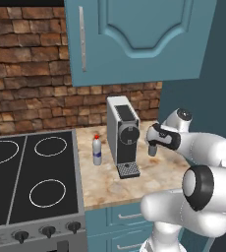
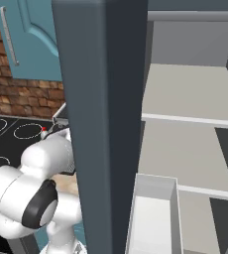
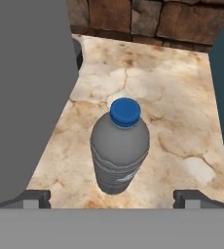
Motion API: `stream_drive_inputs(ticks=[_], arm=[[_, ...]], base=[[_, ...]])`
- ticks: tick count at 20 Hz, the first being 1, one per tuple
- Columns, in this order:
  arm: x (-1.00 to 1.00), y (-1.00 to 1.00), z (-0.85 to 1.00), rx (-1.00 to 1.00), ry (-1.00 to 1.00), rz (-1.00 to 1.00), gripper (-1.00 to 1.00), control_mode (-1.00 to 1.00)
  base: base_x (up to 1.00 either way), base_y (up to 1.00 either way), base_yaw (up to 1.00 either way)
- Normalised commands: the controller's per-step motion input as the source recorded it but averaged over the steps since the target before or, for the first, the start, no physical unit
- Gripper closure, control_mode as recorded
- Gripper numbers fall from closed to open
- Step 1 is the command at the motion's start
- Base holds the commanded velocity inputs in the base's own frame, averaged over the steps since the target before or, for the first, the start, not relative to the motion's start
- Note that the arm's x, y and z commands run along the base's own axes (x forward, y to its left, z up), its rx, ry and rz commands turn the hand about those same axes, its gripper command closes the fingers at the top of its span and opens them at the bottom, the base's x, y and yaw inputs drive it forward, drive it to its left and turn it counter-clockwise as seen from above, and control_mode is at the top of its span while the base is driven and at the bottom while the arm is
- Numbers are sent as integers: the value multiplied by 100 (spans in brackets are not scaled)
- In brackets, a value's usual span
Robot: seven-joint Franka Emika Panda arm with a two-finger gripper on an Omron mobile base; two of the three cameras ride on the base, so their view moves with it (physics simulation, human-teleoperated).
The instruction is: Take the bottled waters from the counter and place them in the freezer to freeze. Close the freezer door after placing the bottles.
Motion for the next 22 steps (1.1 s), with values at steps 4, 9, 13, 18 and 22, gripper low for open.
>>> stream_drive_inputs(ticks=[4,9,13,18,22], arm=[[0,9,-10,0,0,0,-100,-100],[16,1,-4,0,0,0,-100,-100],[27,0,-9,0,0,0,-100,-100],[23,0,-6,0,0,0,-100,-100],[18,0,-5,0,0,0,100,-100]], base=[[0,0,0],[0,0,0],[0,0,0],[0,0,0],[0,0,0]])
